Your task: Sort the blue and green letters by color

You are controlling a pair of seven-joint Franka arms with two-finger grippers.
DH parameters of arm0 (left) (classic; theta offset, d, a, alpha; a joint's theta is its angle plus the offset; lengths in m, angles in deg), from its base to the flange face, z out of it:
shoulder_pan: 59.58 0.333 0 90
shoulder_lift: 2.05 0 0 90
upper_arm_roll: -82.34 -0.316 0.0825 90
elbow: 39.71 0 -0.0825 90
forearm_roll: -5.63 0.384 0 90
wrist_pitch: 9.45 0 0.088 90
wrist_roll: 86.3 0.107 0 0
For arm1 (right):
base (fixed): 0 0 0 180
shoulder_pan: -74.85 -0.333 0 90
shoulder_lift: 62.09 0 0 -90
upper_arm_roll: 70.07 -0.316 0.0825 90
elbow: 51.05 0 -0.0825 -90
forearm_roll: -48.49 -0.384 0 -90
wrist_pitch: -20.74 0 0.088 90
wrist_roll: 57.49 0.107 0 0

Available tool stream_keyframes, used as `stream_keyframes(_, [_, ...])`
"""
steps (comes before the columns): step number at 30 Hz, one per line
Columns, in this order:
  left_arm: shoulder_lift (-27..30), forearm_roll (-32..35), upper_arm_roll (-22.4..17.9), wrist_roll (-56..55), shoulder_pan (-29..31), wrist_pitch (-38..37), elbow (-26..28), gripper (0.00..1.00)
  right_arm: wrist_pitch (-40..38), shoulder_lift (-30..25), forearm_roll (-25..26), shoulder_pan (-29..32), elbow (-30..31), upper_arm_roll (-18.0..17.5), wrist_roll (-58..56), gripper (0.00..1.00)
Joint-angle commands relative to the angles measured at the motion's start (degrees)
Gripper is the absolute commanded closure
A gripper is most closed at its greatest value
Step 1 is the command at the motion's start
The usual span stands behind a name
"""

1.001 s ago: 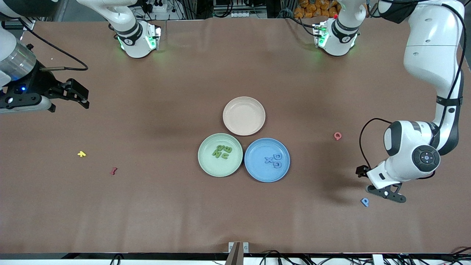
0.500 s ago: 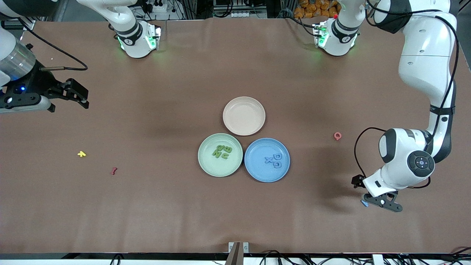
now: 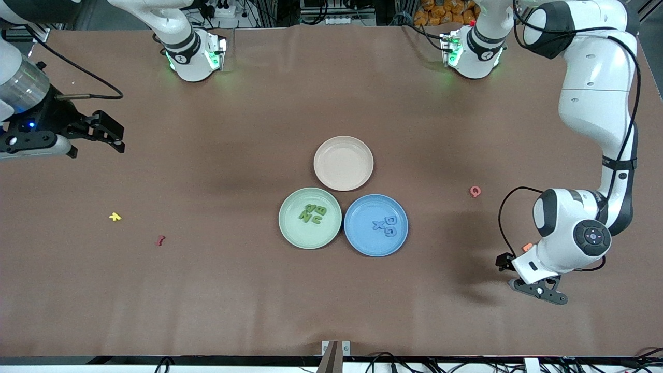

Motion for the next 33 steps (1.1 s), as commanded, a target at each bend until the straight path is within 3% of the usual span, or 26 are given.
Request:
stream_keyframes(1, [-3.2,1.2,0.9,-0.1,0.6,1.9,-3.9,0.0,-0.5,1.0,-0.5,0.0,-1.7,0.2,-0.3,0.0])
stream_keyframes(11, [-4.6,0.9,1.8,-0.7,0.7,6.9,-4.4,0.0,-0.6,1.1,-0.5,0.0,-1.7,0.2,-0.3,0.0])
stream_keyframes(33, [-7.6,0.8,2.6,-2.0,2.8,10.0,-5.2,0.0,-0.8,1.2,-1.2,0.1,-1.7,0.2,-0.2,0.0])
